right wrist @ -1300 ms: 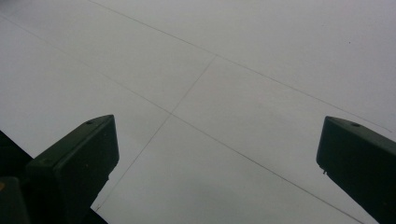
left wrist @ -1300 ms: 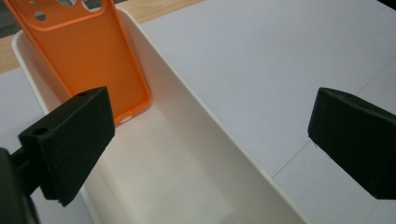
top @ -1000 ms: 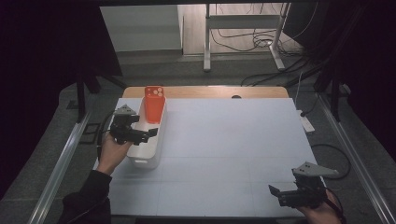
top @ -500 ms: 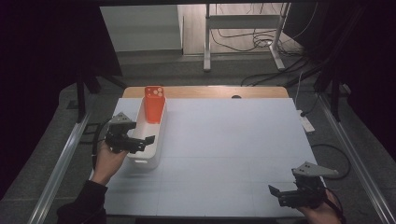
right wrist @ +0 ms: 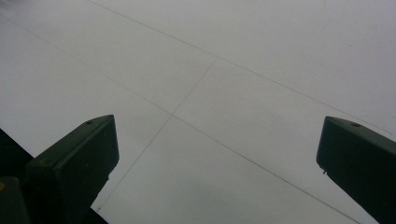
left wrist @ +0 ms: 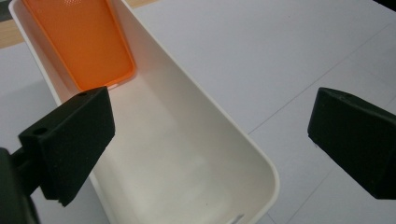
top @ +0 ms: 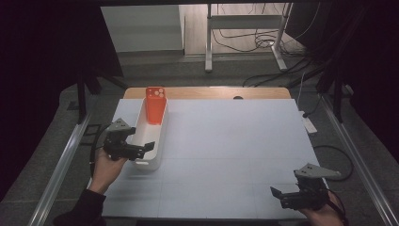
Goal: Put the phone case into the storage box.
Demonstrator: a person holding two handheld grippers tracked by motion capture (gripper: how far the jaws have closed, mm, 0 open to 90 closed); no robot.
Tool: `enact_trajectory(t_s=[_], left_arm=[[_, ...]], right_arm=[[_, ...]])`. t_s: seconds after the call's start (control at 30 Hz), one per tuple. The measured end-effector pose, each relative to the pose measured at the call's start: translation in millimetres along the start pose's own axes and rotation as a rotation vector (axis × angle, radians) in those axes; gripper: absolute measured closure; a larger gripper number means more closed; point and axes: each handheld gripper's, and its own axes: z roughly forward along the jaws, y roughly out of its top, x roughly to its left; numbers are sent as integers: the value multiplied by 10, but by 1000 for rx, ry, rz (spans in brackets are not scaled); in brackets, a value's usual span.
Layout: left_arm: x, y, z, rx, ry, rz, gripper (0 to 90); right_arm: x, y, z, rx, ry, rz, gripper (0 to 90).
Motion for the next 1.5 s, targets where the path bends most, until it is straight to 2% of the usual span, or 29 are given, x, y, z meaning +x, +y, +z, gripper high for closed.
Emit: enact_trajectory(t_s=[0.57,1.5], left_arm=[[-74,-89,-124,-14,-5,-6,14],[-136,-350,-401,-26,5,-31,13]], right_arm=[[3,1,0,2,-1,-2,0],[9,3,3,4,-5,-6,0]])
